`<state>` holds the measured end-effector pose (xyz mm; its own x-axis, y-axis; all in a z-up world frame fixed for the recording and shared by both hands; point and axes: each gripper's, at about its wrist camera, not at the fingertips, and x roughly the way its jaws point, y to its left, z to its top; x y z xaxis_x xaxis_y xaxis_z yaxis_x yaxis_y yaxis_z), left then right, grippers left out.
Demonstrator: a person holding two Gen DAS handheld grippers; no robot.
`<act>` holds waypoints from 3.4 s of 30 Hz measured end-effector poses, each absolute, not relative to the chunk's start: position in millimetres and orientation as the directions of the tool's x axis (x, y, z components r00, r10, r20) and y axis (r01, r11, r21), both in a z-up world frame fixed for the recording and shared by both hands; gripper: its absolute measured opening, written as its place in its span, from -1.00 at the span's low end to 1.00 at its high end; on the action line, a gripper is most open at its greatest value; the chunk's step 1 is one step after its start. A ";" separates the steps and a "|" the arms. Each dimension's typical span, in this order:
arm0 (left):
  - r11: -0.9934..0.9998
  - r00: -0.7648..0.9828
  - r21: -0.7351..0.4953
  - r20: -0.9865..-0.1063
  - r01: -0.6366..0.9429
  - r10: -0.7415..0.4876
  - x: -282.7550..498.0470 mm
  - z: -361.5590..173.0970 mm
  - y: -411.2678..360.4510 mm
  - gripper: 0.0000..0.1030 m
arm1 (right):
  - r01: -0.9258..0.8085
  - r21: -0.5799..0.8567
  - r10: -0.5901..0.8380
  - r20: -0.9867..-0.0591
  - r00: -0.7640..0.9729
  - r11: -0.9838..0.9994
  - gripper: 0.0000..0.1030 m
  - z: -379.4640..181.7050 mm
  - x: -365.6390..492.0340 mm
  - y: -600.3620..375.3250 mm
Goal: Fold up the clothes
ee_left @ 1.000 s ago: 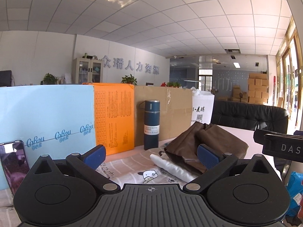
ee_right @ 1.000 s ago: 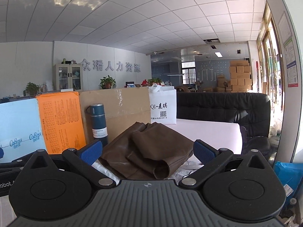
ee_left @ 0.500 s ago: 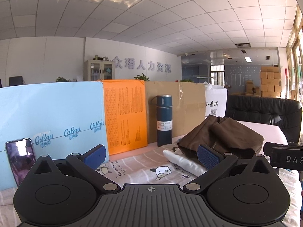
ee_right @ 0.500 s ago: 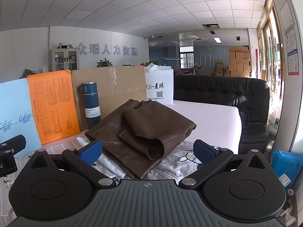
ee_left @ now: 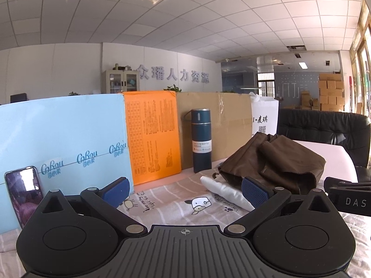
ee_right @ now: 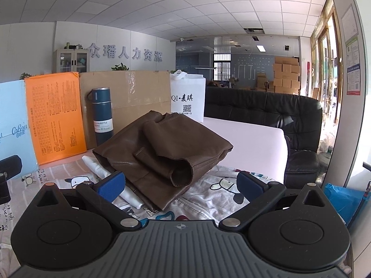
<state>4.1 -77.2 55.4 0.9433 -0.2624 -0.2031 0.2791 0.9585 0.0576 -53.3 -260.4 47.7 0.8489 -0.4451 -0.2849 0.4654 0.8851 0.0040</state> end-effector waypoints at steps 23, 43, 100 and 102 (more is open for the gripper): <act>0.957 0.940 0.066 -0.219 0.282 -0.262 2.1 54.5 -80.9 1.00 | 0.443 -0.012 -0.426 -0.301 0.853 0.897 1.00 41.2 -40.8 -254.3; 0.960 0.935 0.054 -0.246 0.276 -0.255 9.8 49.4 -77.6 1.00 | 0.428 -0.009 -0.411 -0.298 0.862 0.904 1.00 38.6 -31.9 -250.4; 0.955 0.932 0.068 -0.245 0.290 -0.266 7.3 49.5 -81.2 1.00 | 0.469 0.036 -0.438 -0.301 0.847 0.883 1.00 36.2 -30.6 -260.3; 0.954 0.932 0.068 -0.244 0.291 -0.266 7.2 49.6 -81.4 1.00 | 0.473 0.036 -0.442 -0.298 0.846 0.881 1.00 36.3 -30.5 -260.4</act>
